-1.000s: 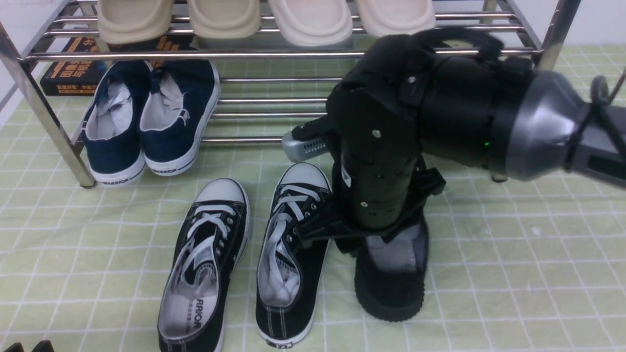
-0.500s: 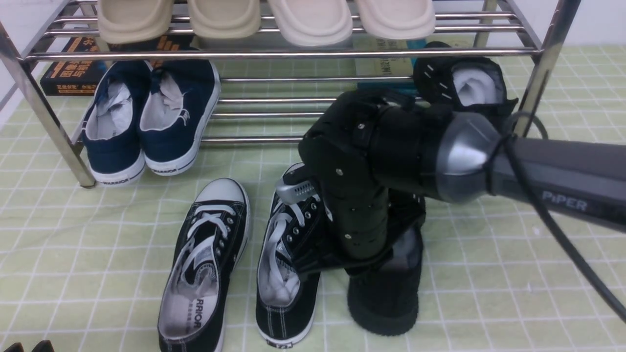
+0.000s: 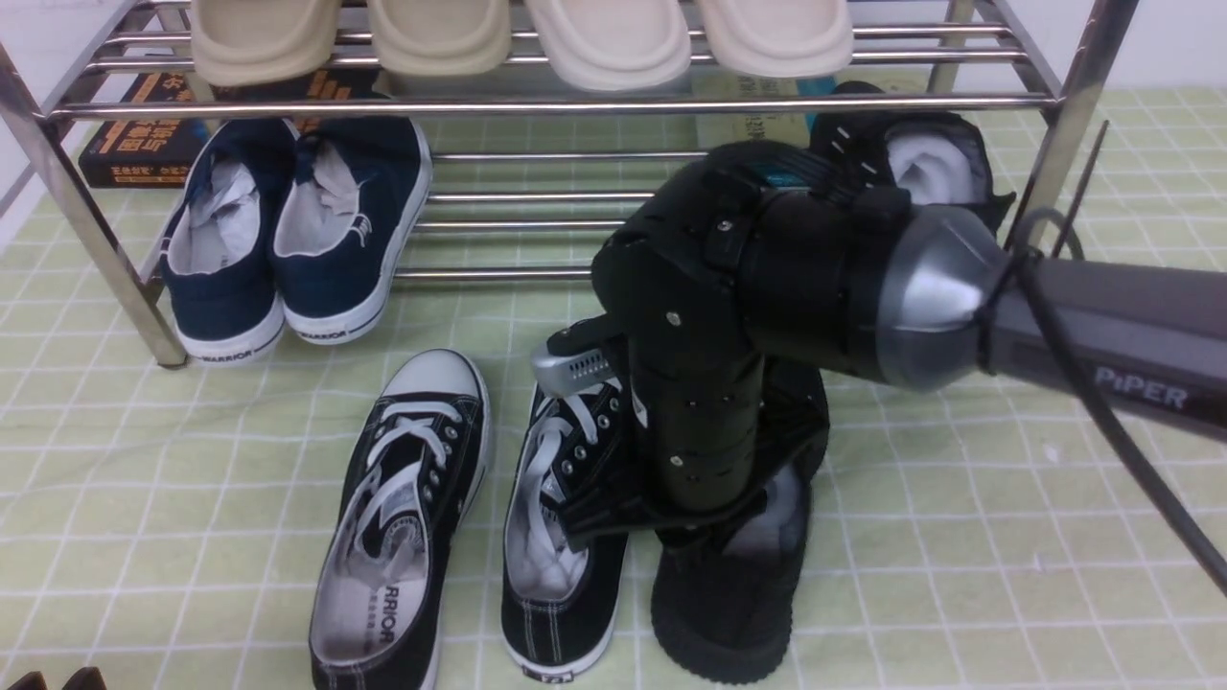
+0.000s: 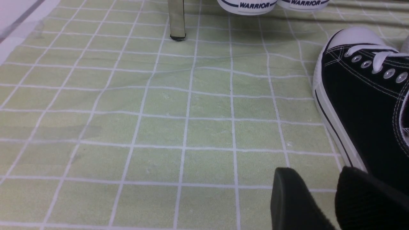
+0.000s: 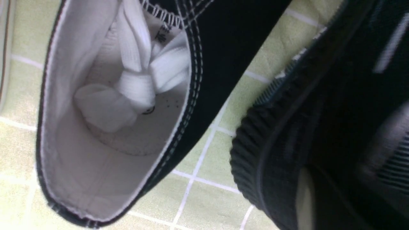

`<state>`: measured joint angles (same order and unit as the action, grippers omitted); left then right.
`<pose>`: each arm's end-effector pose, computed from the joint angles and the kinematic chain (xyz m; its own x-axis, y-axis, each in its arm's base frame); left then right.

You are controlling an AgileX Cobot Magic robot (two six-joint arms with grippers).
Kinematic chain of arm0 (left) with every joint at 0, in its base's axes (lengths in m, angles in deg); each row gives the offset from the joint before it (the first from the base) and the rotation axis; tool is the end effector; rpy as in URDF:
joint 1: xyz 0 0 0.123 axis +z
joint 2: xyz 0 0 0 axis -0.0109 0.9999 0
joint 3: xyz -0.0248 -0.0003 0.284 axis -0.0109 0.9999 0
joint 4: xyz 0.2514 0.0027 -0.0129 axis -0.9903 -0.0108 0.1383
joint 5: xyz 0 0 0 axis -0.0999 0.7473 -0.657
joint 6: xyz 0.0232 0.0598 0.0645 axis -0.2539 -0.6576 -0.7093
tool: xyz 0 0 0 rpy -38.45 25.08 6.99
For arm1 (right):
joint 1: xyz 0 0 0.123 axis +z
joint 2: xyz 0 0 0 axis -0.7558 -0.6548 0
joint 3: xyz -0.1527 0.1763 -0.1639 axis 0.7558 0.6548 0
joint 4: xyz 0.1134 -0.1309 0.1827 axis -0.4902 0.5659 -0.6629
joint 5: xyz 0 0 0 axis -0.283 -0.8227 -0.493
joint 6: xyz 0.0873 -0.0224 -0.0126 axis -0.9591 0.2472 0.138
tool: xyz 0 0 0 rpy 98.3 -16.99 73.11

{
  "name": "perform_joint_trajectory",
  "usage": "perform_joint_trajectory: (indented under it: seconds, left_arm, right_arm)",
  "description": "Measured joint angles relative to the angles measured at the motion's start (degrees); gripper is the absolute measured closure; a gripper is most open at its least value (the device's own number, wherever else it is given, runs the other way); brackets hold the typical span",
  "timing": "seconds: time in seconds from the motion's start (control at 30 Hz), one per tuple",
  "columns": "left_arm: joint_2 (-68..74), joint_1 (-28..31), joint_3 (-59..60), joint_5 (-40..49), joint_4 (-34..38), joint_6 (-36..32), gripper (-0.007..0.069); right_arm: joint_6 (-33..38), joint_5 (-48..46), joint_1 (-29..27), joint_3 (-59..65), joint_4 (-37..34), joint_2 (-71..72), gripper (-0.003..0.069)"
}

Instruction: Take the shoes off the shelf with your hand from the green coffee tablecloth.

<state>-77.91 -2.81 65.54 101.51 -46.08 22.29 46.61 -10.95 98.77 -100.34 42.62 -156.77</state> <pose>0.0528 0.0005 0.1739 -0.2800 -0.0300 -0.9595 -0.0002 0.9995 -0.0312 0.2644 0.3083 0.2317 -0.9395 -0.3297 -0.0928 -0.3334 0.9424 0.0269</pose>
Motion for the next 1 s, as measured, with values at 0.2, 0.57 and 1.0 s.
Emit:
perform_joint_trajectory:
  seconds: [0.2,0.57,1.0]
  left_arm:
    - [0.00,0.00,0.00,0.00,0.00,0.00,0.0383]
    - [0.00,0.00,0.00,0.00,0.00,0.00,0.0383]
    - [0.00,0.00,0.00,0.00,0.00,0.00,0.0383]
  right_arm:
    - [4.75,-0.06,0.00,-0.15,-1.44,2.70,0.0321]
    - [12.08,-0.92,-1.27,-0.36,8.55,16.94,0.0386]
    - [14.38,5.48,-21.53,-2.31,7.74,10.19,0.0655]
